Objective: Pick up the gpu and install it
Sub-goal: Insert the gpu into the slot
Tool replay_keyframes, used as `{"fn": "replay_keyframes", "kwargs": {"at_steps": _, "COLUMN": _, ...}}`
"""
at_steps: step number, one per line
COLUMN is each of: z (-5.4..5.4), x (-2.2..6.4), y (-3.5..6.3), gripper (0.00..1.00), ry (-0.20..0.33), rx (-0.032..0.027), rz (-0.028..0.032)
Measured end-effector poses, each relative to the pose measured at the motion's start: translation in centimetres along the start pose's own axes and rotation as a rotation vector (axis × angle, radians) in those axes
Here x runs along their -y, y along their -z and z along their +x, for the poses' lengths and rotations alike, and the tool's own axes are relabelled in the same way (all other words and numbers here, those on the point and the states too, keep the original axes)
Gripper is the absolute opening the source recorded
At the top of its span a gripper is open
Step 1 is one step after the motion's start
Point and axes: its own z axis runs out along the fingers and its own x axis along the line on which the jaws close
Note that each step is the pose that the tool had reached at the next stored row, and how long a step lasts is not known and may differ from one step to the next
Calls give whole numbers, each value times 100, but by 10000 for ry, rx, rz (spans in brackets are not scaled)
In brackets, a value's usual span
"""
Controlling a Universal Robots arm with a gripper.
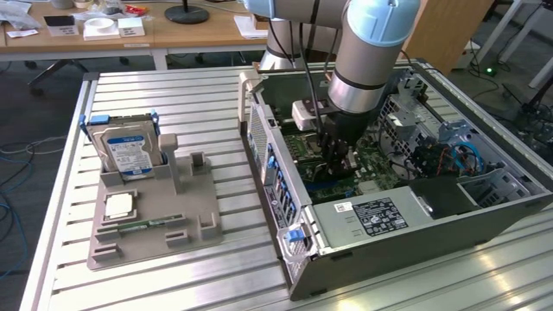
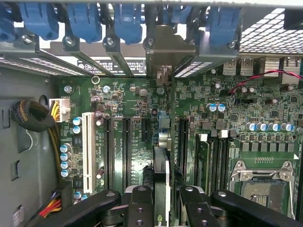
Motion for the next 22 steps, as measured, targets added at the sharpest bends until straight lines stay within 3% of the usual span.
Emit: {"fn": "replay_keyframes", "kwargs": {"at_steps": 22, "z": 7, "x": 0, "y": -27, "gripper": 26, "ry": 0, "rx": -2, "rz": 1}}
